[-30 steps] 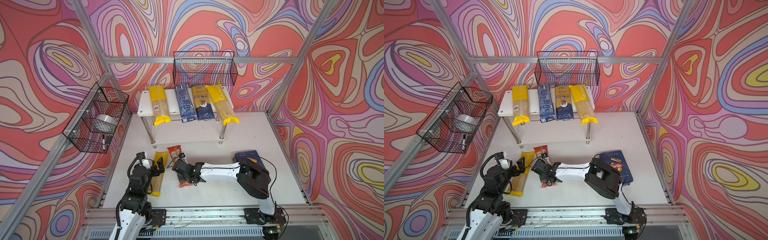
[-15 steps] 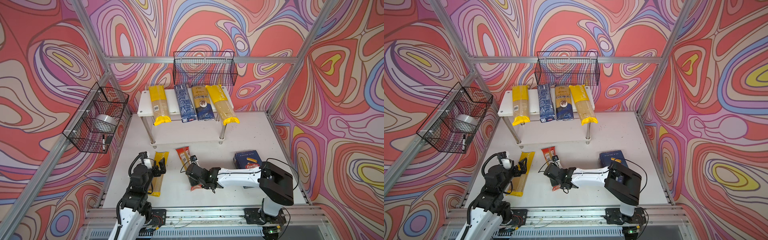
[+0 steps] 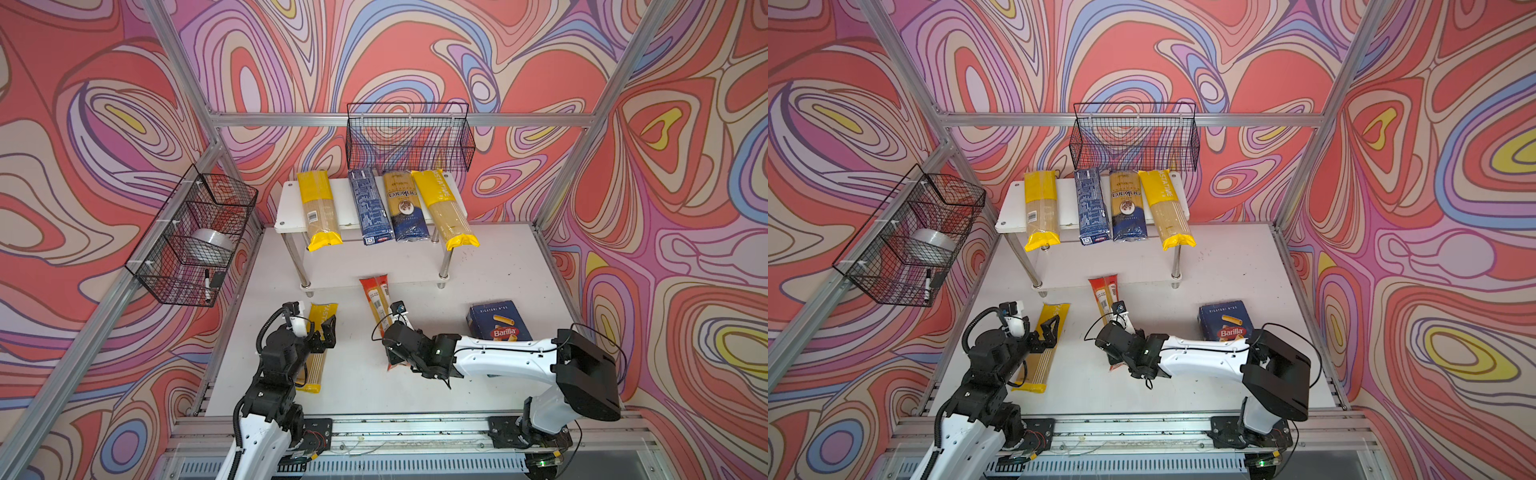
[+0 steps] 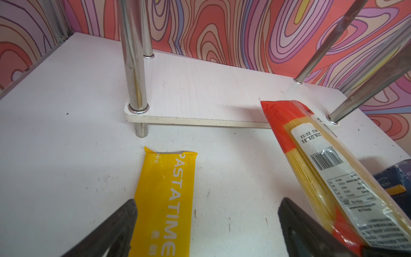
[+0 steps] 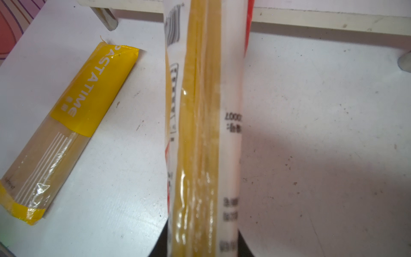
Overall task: Place and organize the pasta boxes and bags onto the shelf
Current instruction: 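Lift the red-and-white spaghetti bag upright with the right gripper, then carry the red-and-white bag toward the lower shelf tier beside the shelf leg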
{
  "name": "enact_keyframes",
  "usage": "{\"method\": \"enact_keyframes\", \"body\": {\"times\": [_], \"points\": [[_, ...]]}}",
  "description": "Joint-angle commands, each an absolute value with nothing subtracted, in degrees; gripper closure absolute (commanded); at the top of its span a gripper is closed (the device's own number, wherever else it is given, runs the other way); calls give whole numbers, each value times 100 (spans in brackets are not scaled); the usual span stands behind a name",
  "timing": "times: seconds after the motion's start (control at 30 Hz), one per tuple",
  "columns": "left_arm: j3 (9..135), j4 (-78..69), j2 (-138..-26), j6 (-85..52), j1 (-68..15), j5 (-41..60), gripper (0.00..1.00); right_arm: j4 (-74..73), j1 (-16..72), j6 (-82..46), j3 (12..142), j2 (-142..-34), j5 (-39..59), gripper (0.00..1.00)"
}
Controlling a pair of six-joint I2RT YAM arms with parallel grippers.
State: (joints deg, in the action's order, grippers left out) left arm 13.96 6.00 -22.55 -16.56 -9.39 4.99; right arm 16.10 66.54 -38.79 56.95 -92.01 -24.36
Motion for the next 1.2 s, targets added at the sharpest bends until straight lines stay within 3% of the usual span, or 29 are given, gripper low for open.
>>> {"method": "enact_keyframes", "body": {"times": [0.0,0.47,1.17], "points": [[1360,361,-2311,-1661,-922,706,0,1446,6580,-3652,6149,-8855,-3069,100],[1326,419,-2198,-1767,-923,510,0,1960,5660,-3333,6407,-8329,-2687,100],[1344,422,-2241,-1784,-921,451,0,1833,4566,-2621,6660,-8406,-2299,99]]}}
